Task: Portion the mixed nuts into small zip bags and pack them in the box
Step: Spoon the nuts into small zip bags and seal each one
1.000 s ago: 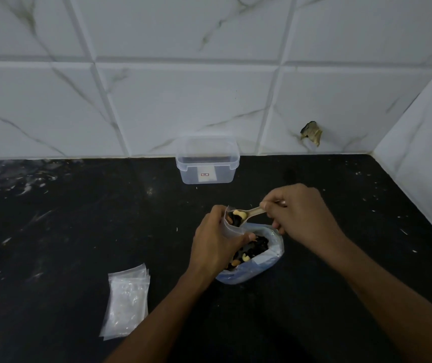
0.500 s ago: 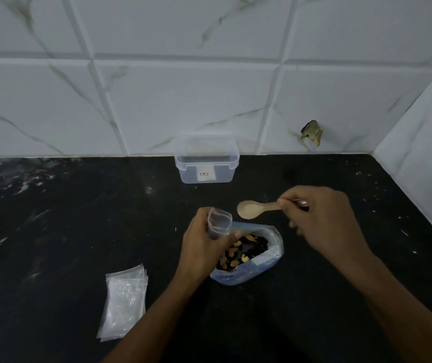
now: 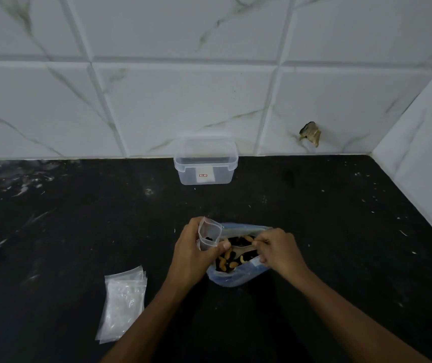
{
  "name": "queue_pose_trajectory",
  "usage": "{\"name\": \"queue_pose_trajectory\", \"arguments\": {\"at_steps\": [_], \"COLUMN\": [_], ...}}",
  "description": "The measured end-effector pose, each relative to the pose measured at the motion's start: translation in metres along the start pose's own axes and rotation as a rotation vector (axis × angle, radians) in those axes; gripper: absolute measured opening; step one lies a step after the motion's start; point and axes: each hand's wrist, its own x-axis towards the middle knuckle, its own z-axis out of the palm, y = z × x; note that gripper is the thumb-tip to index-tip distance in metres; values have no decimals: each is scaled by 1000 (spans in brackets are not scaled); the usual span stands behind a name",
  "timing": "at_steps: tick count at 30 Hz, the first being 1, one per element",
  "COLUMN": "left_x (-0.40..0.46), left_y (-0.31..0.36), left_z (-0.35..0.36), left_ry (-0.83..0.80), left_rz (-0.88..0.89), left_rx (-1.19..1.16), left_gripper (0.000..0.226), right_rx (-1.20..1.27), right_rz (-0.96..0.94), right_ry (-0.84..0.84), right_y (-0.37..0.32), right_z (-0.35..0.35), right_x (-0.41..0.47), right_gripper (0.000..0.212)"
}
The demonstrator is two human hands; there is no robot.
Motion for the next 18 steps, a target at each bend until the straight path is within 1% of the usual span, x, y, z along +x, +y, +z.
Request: {"name": "queue_pose_trajectory", "arguments": {"at_steps": [3, 8, 15, 18], "left_x": [1, 0, 1, 2], "left_y": [-1, 1, 7, 11], "left_z": [0, -1, 4, 7], "left_ry": [-17, 4, -6, -14], "left_rz": [1, -2, -6, -3], "left_rx": [-14, -15, -32, -31], "left_gripper": [46, 45, 50, 46], "right_rx": [76, 161, 121, 218], "right_rz": [77, 157, 147, 193], "right_ry": [-35, 3, 49, 27], "right_y": [-2, 7, 17, 19], "right_z": [0, -14, -27, -33], "right_x": [3, 2, -3, -4], "right_gripper": [10, 15, 14, 15]}}
